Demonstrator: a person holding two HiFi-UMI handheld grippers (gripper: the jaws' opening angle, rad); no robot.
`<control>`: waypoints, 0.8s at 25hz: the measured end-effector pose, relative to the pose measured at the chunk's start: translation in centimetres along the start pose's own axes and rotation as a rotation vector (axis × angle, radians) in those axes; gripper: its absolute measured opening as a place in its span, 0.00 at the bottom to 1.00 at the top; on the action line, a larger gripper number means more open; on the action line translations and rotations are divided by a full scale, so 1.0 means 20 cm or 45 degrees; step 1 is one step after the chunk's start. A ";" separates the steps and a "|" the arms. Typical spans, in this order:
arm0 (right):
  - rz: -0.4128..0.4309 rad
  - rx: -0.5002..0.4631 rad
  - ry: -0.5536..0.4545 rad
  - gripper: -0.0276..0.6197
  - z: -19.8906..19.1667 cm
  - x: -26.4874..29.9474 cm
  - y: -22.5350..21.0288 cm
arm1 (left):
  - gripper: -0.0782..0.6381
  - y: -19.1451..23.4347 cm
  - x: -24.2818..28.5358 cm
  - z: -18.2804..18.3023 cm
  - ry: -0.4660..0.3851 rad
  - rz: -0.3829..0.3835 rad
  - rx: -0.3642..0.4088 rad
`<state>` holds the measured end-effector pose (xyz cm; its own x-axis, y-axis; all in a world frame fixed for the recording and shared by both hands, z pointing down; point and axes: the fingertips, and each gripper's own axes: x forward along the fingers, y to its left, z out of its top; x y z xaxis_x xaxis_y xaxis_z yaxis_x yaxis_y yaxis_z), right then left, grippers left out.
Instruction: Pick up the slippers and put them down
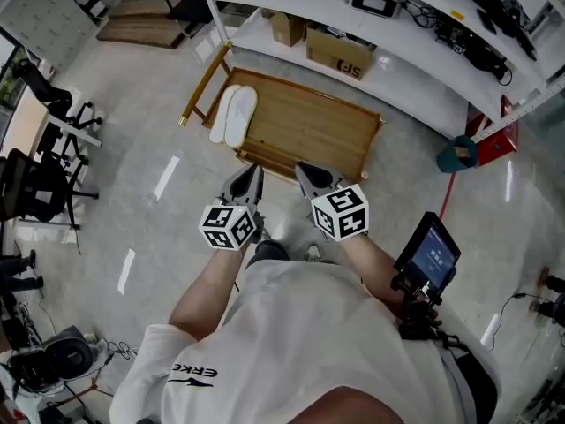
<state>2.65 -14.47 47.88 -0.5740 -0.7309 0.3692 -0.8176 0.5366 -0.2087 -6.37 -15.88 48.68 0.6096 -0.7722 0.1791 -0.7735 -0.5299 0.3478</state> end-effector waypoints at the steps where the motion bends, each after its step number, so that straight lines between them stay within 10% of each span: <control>1: 0.001 -0.002 -0.001 0.06 -0.01 -0.02 0.00 | 0.11 -0.02 -0.01 -0.01 -0.002 -0.001 -0.001; 20: -0.063 -0.017 -0.003 0.05 0.00 0.01 0.25 | 0.11 0.07 -0.20 0.01 -0.009 -0.082 -0.012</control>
<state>-1.47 -11.96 46.97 -0.5329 -0.7577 0.3767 -0.8444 0.5052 -0.1782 -10.00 -13.59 48.18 0.6570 -0.7389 0.1496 -0.7308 -0.5755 0.3672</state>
